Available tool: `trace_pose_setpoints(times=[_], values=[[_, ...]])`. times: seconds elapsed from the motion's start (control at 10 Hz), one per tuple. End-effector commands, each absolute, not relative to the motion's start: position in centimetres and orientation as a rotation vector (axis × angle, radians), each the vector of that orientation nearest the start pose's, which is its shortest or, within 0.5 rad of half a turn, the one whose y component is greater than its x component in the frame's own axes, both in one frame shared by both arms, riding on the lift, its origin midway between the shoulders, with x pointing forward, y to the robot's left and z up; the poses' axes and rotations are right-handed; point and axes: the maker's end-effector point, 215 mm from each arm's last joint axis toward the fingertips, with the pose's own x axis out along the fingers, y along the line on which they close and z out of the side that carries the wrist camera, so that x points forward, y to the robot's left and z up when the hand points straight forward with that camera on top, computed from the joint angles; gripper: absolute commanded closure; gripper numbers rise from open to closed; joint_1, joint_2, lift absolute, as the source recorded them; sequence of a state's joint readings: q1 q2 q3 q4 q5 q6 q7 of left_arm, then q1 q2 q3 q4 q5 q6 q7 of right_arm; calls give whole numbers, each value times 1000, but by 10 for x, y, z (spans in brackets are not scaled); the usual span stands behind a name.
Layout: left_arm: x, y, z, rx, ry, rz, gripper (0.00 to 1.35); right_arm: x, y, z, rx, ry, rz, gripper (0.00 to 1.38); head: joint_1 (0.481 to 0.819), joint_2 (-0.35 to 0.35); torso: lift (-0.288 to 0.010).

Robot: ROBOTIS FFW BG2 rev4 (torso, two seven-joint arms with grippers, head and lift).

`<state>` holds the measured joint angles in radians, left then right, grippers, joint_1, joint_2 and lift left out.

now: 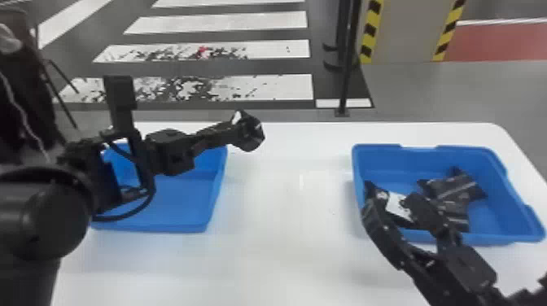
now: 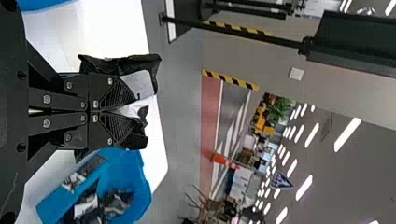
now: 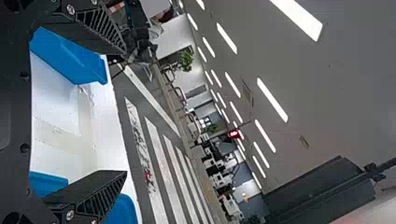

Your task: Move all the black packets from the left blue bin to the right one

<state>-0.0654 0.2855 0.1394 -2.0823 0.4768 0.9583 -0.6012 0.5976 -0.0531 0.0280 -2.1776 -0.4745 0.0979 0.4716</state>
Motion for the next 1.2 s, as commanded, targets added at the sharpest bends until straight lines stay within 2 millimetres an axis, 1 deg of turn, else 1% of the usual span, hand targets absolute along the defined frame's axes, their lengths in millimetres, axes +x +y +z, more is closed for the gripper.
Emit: trace_pose_setpoints(times=[0.0, 0.2, 0.3, 0.5, 0.6, 0.8, 1.0, 1.1], values=[[513, 131, -241, -246, 292, -810, 1202, 395, -101, -286, 463, -3, 579, 108, 695, 64, -185], [497, 95, -230, -291, 271, -900, 1202, 400, -84, -274, 445, -27, 634, 107, 695, 38, -185], [488, 77, -224, -321, 262, -949, 1202, 401, -72, -269, 430, -32, 671, 107, 695, 23, -185], [477, 60, -221, -333, 266, -992, 1202, 404, -59, -265, 443, -36, 709, 107, 695, 7, -185], [470, 48, -220, -343, 268, -1023, 1202, 405, -56, -261, 445, -41, 718, 107, 695, 5, -185], [455, 27, -225, -357, 293, -1073, 1202, 409, -56, -258, 446, -48, 722, 111, 695, -15, -185], [446, 14, -231, -356, 318, -1102, 1202, 414, -56, -250, 432, -67, 726, 111, 695, -37, -185], [445, 13, -233, -356, 324, -1104, 1202, 417, -56, -249, 424, -68, 727, 111, 695, -49, -185]])
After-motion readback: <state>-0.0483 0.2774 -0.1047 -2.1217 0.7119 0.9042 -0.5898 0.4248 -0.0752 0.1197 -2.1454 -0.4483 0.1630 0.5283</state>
